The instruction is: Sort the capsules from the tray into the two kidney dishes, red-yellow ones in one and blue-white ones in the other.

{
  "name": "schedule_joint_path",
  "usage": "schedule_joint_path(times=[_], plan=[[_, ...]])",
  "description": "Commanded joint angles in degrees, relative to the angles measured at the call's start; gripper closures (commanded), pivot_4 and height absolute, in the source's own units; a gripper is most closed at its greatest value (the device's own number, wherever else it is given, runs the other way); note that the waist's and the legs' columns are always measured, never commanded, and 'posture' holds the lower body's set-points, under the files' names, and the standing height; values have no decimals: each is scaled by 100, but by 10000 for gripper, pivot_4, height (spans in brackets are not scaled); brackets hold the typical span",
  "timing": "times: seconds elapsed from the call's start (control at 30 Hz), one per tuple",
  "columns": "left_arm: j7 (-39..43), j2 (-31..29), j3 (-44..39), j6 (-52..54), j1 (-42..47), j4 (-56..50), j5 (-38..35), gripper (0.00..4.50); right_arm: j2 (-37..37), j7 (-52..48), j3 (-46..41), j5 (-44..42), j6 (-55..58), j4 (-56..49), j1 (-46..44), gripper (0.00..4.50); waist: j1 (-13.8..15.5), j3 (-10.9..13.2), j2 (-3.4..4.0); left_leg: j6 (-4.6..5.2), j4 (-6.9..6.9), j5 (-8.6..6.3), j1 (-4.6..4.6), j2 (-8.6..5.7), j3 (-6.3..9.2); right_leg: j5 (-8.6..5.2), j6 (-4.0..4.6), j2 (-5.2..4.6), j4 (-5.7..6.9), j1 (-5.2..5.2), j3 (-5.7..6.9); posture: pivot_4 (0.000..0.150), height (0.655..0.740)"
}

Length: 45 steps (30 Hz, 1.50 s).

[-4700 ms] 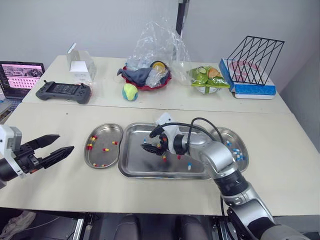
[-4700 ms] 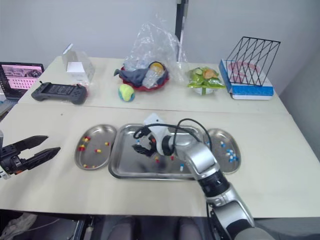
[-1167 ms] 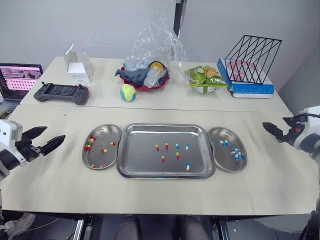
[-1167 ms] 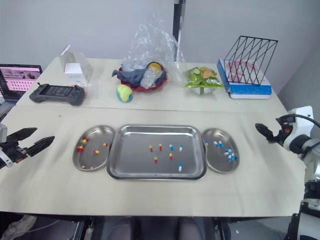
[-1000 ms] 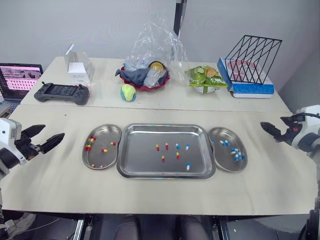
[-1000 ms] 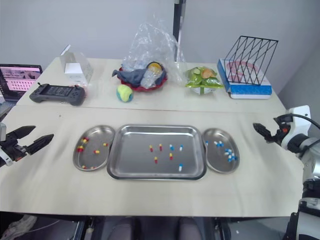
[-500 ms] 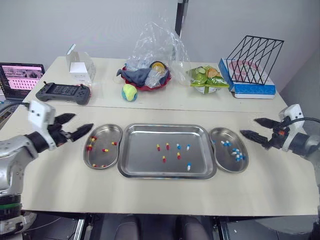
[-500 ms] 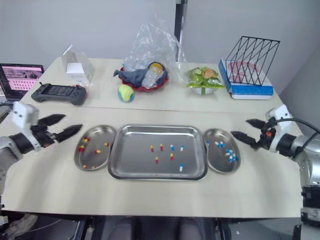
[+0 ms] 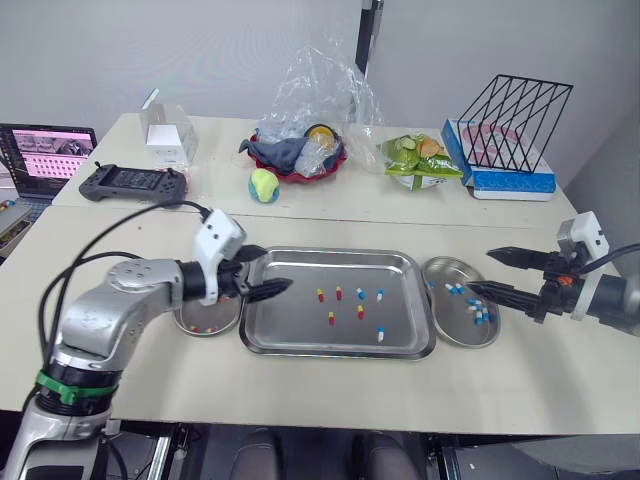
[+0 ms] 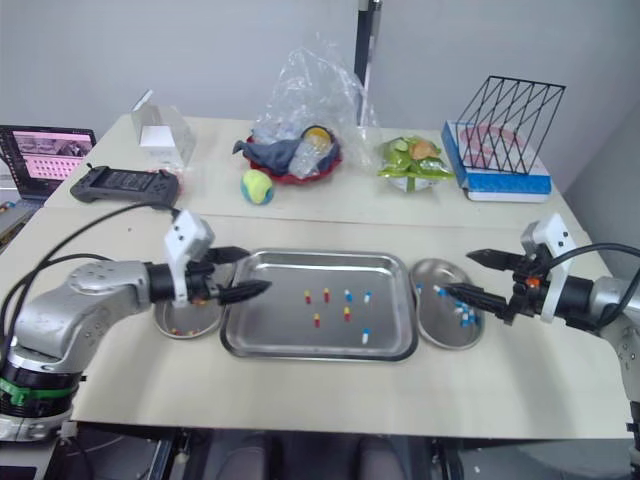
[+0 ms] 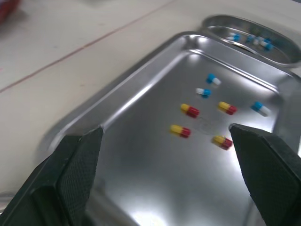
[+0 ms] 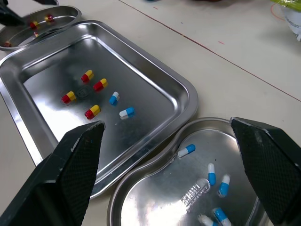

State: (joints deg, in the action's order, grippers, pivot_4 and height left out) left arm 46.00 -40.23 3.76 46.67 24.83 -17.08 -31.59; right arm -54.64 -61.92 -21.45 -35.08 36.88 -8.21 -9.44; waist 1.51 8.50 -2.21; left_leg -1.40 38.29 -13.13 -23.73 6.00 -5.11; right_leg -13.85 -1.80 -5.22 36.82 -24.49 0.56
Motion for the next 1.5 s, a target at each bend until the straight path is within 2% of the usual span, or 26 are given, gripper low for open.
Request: schedule_joint_path(times=[0.03,0.27,0.4,0.53,0.87,1.07,1.17,1.27,1.33,1.5], plan=[[-2,200,502,93,79,-362,87,0,-95,92,-332,-63,22,-262,198,169,8,0,0,0,0,0,1,0,4,0,0,1,-3,4,0,1500,7334],[-378,717,1067,283,54,-337,378,0,-95,260,-571,-64,-11,-341,429,169,11,0,0,1,3,0,6,-7,18,-1,-2,3,-6,19,-2,1500,7334],[-876,1103,1244,563,82,-385,597,0,-90,336,-612,-34,-14,-388,497,169,21,0,0,1,4,0,8,-12,23,-2,-4,3,-8,25,-3,1500,7334],[-1253,1115,1453,904,51,-613,873,0,-86,372,-620,-94,48,-443,556,169,11,0,0,2,5,0,7,-13,27,-3,-4,3,-7,25,-3,1500,7334],[-2068,1667,1421,1557,-101,-963,995,0,-34,416,-546,-106,64,-496,683,169,37,0,0,3,6,0,7,-19,34,-5,-7,3,-9,30,-7,1500,7334],[-2751,2350,1502,1907,-272,-930,1160,0,-68,460,-543,-145,169,-568,622,169,61,0,0,4,9,-1,6,-23,37,-5,-8,3,-9,33,-9,1500,7334],[-2863,2400,1507,2002,-273,-880,1238,7991,-69,460,-580,-147,212,-621,669,0,59,0,1,5,9,-1,7,-24,40,-5,-8,3,-9,35,-10,1500,7334],[-2926,2356,1641,2005,-216,-805,1356,19356,-78,459,-607,-125,239,-624,669,0,59,-1,1,6,9,-2,8,-39,57,-5,-8,3,-9,36,-15,1500,7334],[-2914,2317,1711,2002,-175,-774,1406,24683,-73,475,-586,-105,230,-608,637,0,62,-1,2,6,9,-2,8,-48,69,-5,-8,3,-9,36,-15,1500,7334],[-2845,2222,1819,1970,-73,-711,1489,41908,-23,534,-503,-34,140,-554,543,0,61,-1,2,14,8,-6,6,-120,161,-7,-10,2,-8,39,-23,1500,7334]])
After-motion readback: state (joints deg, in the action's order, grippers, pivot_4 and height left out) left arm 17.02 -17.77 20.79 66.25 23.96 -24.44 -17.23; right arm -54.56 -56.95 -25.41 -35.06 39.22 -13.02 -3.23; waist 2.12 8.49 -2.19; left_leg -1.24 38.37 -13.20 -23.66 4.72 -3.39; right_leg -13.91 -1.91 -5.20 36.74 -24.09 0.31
